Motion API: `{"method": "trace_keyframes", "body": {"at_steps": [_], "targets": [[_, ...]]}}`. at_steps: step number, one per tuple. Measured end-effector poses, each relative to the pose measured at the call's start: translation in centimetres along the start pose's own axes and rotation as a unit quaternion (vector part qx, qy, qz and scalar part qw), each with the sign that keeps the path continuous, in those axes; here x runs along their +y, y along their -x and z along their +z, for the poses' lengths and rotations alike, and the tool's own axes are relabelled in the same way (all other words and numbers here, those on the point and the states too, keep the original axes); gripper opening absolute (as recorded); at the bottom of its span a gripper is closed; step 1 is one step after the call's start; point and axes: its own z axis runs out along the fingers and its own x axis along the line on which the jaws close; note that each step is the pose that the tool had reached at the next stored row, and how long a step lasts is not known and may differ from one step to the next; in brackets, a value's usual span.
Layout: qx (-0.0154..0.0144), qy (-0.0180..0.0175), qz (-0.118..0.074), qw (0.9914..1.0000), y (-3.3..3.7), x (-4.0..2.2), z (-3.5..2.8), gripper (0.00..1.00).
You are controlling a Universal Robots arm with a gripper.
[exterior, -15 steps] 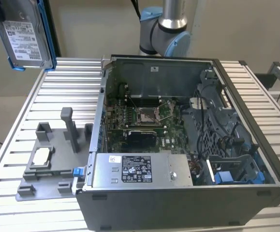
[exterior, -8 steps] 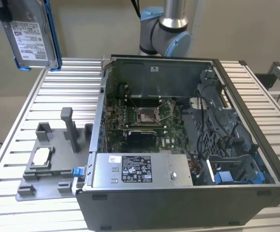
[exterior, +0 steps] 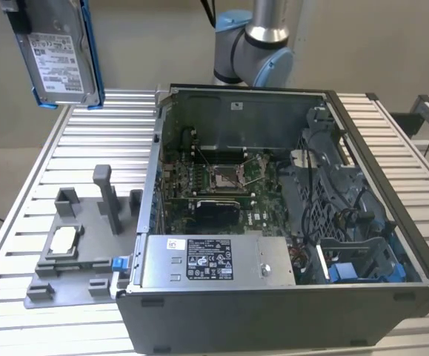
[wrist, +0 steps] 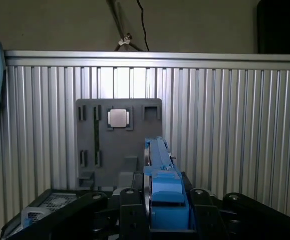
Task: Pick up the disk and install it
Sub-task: 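Pick up the disk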
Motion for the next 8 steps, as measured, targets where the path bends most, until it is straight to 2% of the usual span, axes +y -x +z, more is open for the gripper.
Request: {"method": "trace_keyframes", "body": {"at_steps": [8], "targets": [[0.0000,0.0008,0.000,1.00000,0.00,-2.09,-0.03,0.00]]}}
